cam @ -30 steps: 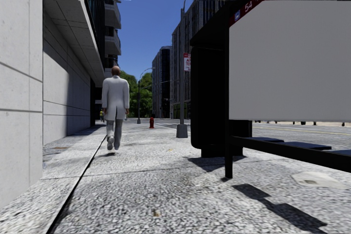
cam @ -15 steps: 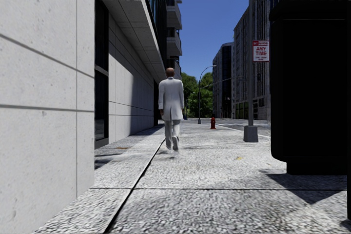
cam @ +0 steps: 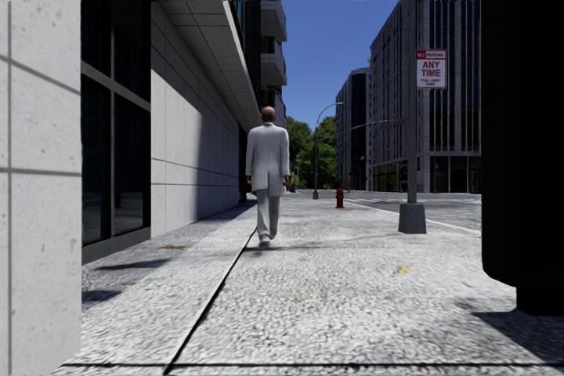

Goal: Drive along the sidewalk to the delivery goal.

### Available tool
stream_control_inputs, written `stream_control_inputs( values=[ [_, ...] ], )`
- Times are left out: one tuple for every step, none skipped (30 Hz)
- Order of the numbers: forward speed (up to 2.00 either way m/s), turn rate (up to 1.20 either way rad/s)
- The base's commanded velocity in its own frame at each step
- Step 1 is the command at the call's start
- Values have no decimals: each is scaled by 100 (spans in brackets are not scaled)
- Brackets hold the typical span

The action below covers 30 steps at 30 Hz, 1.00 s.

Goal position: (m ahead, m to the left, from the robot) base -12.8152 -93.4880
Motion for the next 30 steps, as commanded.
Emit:
stream_control_inputs(
  values=[
    [144, 0],
    [144, 0],
    [144, 0],
    [144, 0],
    [144, 0],
    [144, 0],
    [144, 0],
    [144, 0],
    [144, 0],
    [144, 0],
    [144, 0],
    [145, 0],
    [145, 0],
    [145, 0],
    [145, 0],
    [145, 0],
    [145, 0],
    [145, 0],
    [145, -41],
    [145, -87],
    [145, -104],
    [145, -109],
    [145, -111],
    [145, -62],
    [145, -62],
    [145, -5],
    [145, 0],
    [145, 0],
    [145, 0],
    [145, 0]
  ],
)
